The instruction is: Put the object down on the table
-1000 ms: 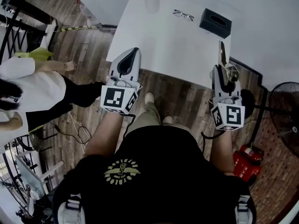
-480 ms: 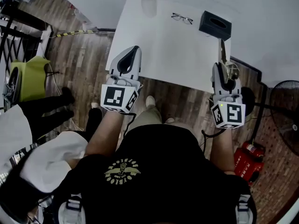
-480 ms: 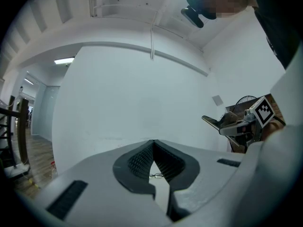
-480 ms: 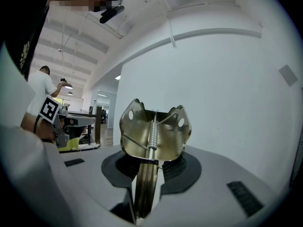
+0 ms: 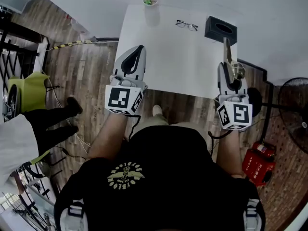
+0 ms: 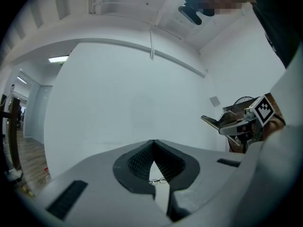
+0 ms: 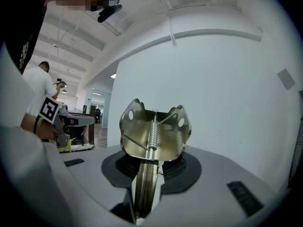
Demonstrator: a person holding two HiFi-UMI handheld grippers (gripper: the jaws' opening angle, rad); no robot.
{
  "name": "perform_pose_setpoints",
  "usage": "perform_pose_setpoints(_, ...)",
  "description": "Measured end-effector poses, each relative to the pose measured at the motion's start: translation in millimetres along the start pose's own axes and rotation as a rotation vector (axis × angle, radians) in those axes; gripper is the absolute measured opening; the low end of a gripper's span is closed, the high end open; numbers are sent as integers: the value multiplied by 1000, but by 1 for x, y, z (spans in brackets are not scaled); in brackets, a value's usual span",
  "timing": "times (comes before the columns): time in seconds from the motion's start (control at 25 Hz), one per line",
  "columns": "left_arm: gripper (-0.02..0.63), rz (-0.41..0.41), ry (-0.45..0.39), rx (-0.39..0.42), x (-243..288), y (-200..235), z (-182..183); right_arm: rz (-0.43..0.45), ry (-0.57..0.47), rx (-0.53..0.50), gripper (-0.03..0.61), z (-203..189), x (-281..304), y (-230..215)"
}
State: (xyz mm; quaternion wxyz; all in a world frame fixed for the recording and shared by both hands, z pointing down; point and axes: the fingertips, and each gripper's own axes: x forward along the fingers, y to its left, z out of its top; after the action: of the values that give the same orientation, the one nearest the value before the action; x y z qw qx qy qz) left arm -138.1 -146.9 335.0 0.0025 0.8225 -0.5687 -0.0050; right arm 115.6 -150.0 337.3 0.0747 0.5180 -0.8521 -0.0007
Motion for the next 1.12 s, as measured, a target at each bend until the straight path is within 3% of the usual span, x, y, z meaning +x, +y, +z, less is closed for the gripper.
perform_pose_setpoints(0.36,6,-22,-26,-12,11,26,6,-24,-6,-12,94,13,18,14)
perform_pose_setpoints(1.12,6,-28,-4,-14,75,17,-1,-15,0,10,94,6,60,-37)
